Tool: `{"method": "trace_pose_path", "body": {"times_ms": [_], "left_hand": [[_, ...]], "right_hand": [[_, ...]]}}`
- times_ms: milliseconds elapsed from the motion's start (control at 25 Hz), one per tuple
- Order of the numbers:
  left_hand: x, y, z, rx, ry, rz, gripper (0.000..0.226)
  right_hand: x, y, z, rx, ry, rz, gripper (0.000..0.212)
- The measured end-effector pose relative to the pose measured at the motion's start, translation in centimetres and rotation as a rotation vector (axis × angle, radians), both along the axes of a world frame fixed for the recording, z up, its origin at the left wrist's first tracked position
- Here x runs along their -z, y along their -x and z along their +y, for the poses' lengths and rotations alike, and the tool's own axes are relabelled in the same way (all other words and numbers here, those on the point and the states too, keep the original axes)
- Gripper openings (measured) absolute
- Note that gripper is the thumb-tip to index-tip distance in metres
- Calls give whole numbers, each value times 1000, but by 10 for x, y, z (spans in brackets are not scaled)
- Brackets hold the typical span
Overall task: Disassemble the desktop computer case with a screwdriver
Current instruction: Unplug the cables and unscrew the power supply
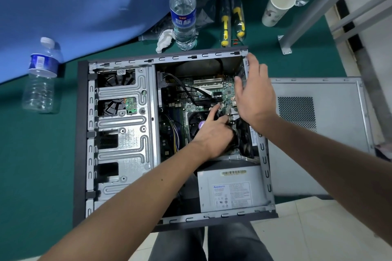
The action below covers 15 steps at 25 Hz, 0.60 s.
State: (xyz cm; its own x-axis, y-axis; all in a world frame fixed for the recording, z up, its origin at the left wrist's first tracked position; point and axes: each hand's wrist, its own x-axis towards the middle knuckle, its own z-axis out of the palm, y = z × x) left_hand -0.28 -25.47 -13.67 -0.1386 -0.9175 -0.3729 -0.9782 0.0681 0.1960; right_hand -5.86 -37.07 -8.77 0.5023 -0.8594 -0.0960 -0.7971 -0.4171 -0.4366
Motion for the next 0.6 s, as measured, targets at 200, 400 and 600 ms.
{"method": "trace_pose_path", "body": {"times_ms": [200,400,600], "left_hand": [[1,-1,-1,18,-19,11,12],[4,-1,2,48,3,-5,20],[1,-6,2,50,26,6,16]], "right_hand": [[0,-1,0,-5,1,0,55],[1,0,-1,-1,3,4,55],[0,-1,0,1,-6,-5,55]]}}
